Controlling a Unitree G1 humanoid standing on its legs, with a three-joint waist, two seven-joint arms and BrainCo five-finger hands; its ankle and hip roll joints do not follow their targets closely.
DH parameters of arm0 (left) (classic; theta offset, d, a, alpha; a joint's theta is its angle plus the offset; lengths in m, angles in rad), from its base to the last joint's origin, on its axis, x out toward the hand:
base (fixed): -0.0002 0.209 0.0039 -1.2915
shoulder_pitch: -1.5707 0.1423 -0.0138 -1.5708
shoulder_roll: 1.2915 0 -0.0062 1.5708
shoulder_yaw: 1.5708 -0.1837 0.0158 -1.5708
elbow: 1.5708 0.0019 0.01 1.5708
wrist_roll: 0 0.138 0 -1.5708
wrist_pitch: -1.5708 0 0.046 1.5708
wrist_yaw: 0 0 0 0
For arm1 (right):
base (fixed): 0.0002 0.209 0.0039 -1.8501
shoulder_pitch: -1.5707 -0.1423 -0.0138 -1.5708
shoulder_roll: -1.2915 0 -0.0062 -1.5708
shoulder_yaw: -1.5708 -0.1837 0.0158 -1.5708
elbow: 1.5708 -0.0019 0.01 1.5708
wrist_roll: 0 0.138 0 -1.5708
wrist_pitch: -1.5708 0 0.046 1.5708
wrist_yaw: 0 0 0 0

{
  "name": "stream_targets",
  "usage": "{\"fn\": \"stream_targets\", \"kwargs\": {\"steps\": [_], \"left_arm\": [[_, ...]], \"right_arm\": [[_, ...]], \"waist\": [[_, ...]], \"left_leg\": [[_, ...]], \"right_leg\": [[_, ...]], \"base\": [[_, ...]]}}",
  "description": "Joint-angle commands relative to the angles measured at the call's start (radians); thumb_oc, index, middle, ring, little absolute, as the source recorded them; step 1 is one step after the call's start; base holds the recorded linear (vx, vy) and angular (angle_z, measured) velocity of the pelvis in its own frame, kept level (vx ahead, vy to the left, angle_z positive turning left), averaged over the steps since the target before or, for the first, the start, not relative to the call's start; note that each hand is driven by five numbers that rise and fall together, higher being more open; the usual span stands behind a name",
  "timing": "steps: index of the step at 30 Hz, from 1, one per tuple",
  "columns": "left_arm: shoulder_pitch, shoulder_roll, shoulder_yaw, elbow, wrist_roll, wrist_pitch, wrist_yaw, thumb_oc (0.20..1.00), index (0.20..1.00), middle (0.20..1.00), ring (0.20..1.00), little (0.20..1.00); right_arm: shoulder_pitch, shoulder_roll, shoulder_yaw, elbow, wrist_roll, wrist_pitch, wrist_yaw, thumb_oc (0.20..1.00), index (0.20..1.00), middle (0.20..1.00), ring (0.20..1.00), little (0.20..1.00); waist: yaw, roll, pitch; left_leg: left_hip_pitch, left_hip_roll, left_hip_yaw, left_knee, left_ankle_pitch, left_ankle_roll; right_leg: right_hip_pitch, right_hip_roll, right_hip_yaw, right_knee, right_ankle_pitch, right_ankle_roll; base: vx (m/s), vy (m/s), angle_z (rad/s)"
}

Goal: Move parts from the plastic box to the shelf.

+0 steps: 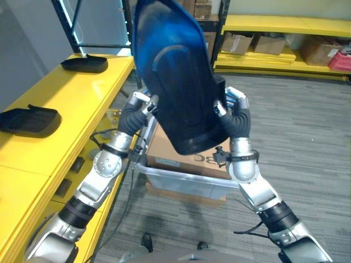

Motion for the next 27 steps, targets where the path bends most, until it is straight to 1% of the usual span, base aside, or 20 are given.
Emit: {"fn": "stream_targets", "kwargs": {"steps": [1,5,6,8,10,12,14,19,21,22,23,24,26,27], "left_arm": [[-0.146,-0.046,-0.097,0.015,-0.011,0.040,-0.073,1.000,1.000,1.000,1.000,1.000],[-0.135,-0.058,-0.100,0.035,-0.060,0.100,-0.085,1.000,1.000,1.000,1.000,1.000],[-0.135,-0.060,-0.102,0.037,-0.060,0.103,-0.086,1.000,1.000,1.000,1.000,1.000],[-0.136,-0.064,-0.105,0.050,-0.057,0.141,-0.084,1.000,1.000,1.000,1.000,1.000],[-0.135,-0.066,-0.106,0.057,-0.057,0.163,-0.072,1.000,1.000,1.000,1.000,1.000],[-0.134,-0.066,-0.099,0.061,-0.063,0.188,-0.082,1.000,1.000,1.000,1.000,1.000],[-0.135,-0.068,-0.099,0.067,-0.056,0.220,-0.071,1.000,1.000,1.000,1.000,1.000],[-0.131,-0.070,-0.091,0.082,-0.086,0.241,-0.068,1.000,1.000,1.000,1.000,1.000],[-0.129,-0.070,-0.089,0.083,-0.074,0.240,-0.067,1.000,1.000,1.000,1.000,1.000],[-0.127,-0.067,-0.089,0.083,-0.046,0.227,-0.087,1.000,1.000,1.000,1.000,1.000],[-0.128,-0.065,-0.091,0.081,-0.049,0.218,-0.091,0.225,0.225,0.225,0.225,0.225],[-0.128,-0.066,-0.089,0.080,-0.050,0.214,-0.099,0.200,0.200,0.200,0.200,0.200],[-0.134,-0.062,-0.092,0.074,-0.053,0.200,-0.106,0.200,0.200,0.200,0.200,0.200],[-0.138,-0.065,-0.095,0.067,-0.092,0.188,-0.105,0.200,0.200,0.200,0.200,0.200]], "right_arm": [[-0.078,0.041,0.133,-0.116,-0.051,-0.107,0.095,0.200,0.200,0.200,0.200,0.200],[-0.087,0.045,0.135,-0.104,-0.059,-0.111,0.104,0.200,0.200,0.200,0.200,0.200],[-0.089,0.046,0.136,-0.104,-0.063,-0.111,0.105,0.200,0.200,0.200,0.200,0.200],[-0.095,0.043,0.139,-0.105,-0.077,-0.122,0.116,0.200,0.200,0.200,0.200,0.200],[-0.099,0.040,0.138,-0.108,-0.085,-0.131,0.135,0.200,0.200,0.200,0.200,0.200],[-0.107,0.035,0.140,-0.116,-0.100,-0.130,0.148,0.200,0.200,0.200,0.200,0.200],[-0.120,0.030,0.147,-0.117,-0.141,-0.136,0.161,0.200,0.200,0.200,0.200,0.200],[-0.150,-0.002,0.160,-0.130,-0.168,-0.138,0.212,0.200,0.200,0.200,0.200,0.200],[-0.154,-0.009,0.166,-0.129,-0.156,-0.142,0.227,0.200,0.200,0.200,0.200,0.200],[-0.157,-0.015,0.170,-0.126,-0.142,-0.150,0.242,0.200,0.200,0.200,0.200,0.200],[-0.158,-0.017,0.174,-0.125,-0.132,-0.153,0.250,0.200,0.200,0.200,0.200,0.200],[-0.157,-0.017,0.178,-0.126,-0.126,-0.154,0.255,0.200,0.200,0.200,0.200,0.200],[-0.158,-0.016,0.184,-0.126,-0.108,-0.155,0.267,0.200,0.200,0.200,0.200,0.200],[-0.154,-0.011,0.193,-0.123,-0.089,-0.157,0.271,0.200,0.200,0.200,0.200,0.200]], "waist": [[0.009,-0.028,0.001],[0.012,-0.028,0.001],[0.012,-0.028,0.002],[0.014,-0.029,0.002],[0.015,-0.030,0.002],[0.018,-0.031,0.002],[0.021,-0.033,0.002],[0.029,-0.039,-0.001],[0.031,-0.041,-0.001],[0.033,-0.043,-0.001],[0.034,-0.044,-0.001],[0.035,-0.044,0.000],[0.035,-0.045,-0.001],[0.036,-0.046,0.000]], "left_leg": [[0.079,0.018,-0.007,0.001,-0.179,-0.006],[0.080,0.019,-0.007,0.001,-0.177,-0.006],[0.080,0.019,-0.007,0.001,-0.177,-0.006],[0.080,0.018,-0.007,0.001,-0.177,-0.005],[0.080,0.018,-0.008,0.001,-0.177,-0.004],[0.080,0.017,-0.010,0.001,-0.178,-0.003],[0.079,0.018,-0.010,0.001,-0.177,-0.003],[0.078,0.017,-0.014,0.001,-0.177,-0.001],[0.078,0.017,-0.015,0.001,-0.177,-0.001],[0.077,0.016,-0.017,0.001,-0.177,-0.001],[0.077,0.016,-0.018,0.001,-0.177,-0.001],[0.077,0.016,-0.019,0.001,-0.177,-0.001],[0.077,0.015,-0.019,0.001,-0.177,-0.001],[0.076,0.014,-0.021,0.001,-0.178,0.000]], "right_leg": [[0.025,0.002,-0.023,0.005,-0.109,0.001],[0.026,0.002,-0.025,0.005,-0.108,0.001],[0.025,0.002,-0.025,0.005,-0.107,0.001],[0.025,0.001,-0.026,0.005,-0.107,0.001],[0.026,0.001,-0.028,0.005,-0.107,0.001],[0.026,0.001,-0.028,0.005,-0.108,0.001],[0.026,0.001,-0.030,0.005,-0.107,0.001],[0.027,0.001,-0.035,0.005,-0.108,0.001],[0.027,0.001,-0.037,0.005,-0.108,0.002],[0.027,0.001,-0.039,0.005,-0.108,0.001],[0.028,0.001,-0.040,0.005,-0.108,0.001],[0.029,0.000,-0.041,0.005,-0.108,0.001],[0.028,0.000,-0.042,0.005,-0.108,0.002],[0.028,-0.001,-0.043,0.005,-0.108,0.002]], "base": [[0.00,0.000,0.00],[0.00,0.000,0.00],[0.00,0.000,0.00],[0.00,0.000,0.00],[0.00,-0.003,0.02],[0.00,0.000,0.00],[0.00,0.000,0.00],[0.00,-0.002,0.01],[0.00,-0.009,0.04],[0.00,0.000,0.00],[0.00,0.000,0.00],[0.00,0.000,0.00],[0.00,0.000,0.00],[0.00,0.000,0.00]]}}
